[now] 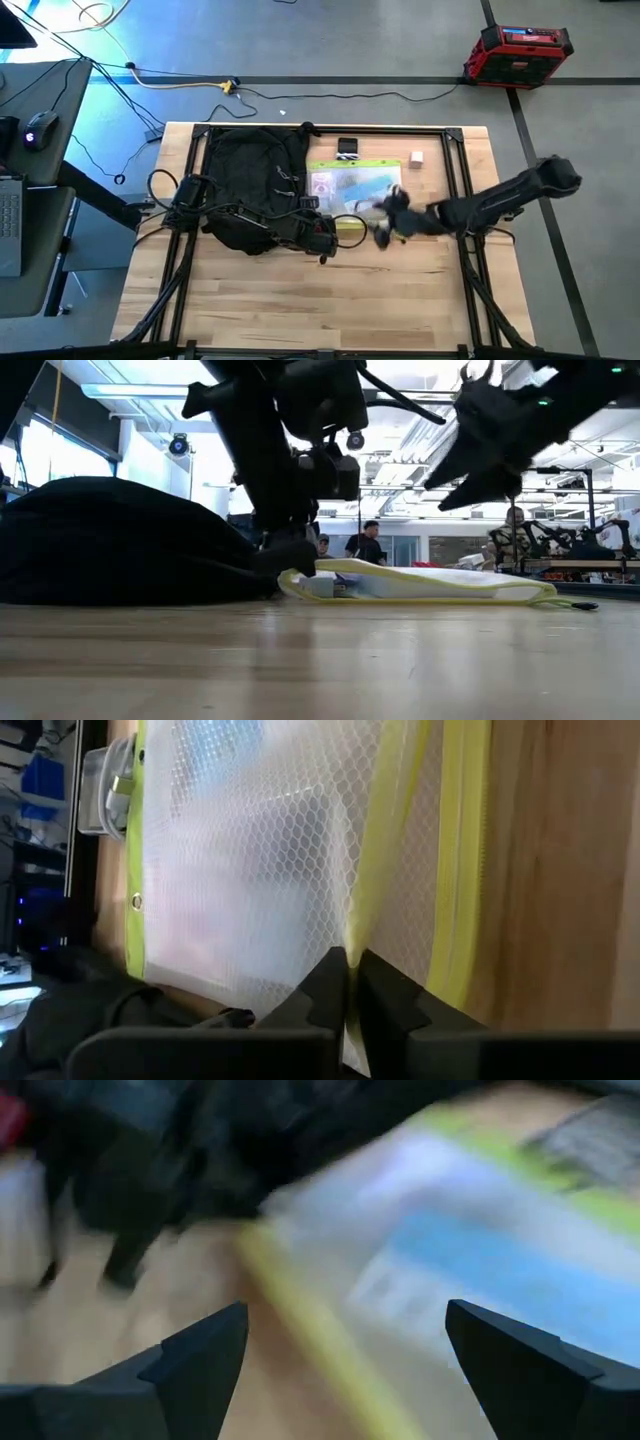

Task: Unpack backpack
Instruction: Remove the blue charger adapter from the transparent zip bag

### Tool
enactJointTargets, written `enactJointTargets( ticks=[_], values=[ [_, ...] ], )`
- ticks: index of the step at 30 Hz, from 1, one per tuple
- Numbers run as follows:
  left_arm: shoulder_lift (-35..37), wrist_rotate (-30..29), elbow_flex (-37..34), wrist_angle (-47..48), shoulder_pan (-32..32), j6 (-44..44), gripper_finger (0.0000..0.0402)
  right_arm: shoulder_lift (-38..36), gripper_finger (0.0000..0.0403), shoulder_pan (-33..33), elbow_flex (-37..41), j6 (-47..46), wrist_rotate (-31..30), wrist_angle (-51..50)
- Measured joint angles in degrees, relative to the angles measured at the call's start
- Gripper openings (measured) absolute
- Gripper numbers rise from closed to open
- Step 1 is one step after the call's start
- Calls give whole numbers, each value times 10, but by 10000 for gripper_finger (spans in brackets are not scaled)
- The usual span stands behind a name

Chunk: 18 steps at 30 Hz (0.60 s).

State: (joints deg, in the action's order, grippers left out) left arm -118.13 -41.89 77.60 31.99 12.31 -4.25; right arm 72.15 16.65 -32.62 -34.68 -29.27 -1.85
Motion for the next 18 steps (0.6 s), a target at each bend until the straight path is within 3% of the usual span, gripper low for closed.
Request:
enactJointTargets(
  ticks=[7,13,18],
  values=[
    [35,-24,0,-28,34,-24,0,146,320,28,-1,117,89,171],
    [49,14,1,-50,63,-27,0,200,320,-15,-26,143,73,182],
    [40,31,0,-49,67,-34,0,270,320,-24,-81,265,86,197]
  ],
)
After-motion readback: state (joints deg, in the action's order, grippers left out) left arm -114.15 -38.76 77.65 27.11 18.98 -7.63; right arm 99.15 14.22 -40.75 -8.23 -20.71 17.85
